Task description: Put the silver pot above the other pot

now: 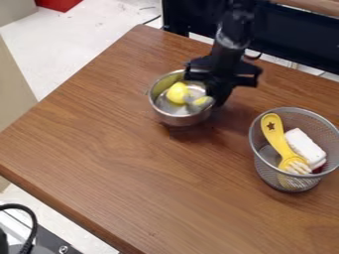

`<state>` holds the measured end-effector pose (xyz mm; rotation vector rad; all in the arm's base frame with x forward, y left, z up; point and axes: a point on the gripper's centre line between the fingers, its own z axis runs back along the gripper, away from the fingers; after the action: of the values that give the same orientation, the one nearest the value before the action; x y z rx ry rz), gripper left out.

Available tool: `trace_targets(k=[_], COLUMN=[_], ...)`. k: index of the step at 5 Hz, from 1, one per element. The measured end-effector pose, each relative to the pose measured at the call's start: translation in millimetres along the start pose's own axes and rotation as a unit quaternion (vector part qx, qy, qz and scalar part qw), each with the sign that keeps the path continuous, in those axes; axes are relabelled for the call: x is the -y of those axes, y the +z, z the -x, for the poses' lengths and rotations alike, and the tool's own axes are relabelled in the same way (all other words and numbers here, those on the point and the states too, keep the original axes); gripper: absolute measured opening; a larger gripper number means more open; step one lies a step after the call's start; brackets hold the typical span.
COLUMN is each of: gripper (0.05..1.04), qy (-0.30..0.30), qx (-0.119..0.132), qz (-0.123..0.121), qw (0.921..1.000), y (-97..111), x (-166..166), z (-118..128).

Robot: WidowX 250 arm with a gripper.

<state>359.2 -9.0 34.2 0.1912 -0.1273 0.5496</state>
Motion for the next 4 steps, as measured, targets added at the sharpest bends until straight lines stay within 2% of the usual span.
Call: trace_targets(k=[1, 2, 4], gripper=[0.064, 0.064, 0.064], qy=[0.015, 0.015, 0.002], qx=[-0.001, -0.014, -0.027], qz=[-0.006, 0.001, 0.028], qw=[0.9999, 0.9998, 0.9993], y=[20, 51, 79], x=[5, 10, 39], z=[2, 17, 48])
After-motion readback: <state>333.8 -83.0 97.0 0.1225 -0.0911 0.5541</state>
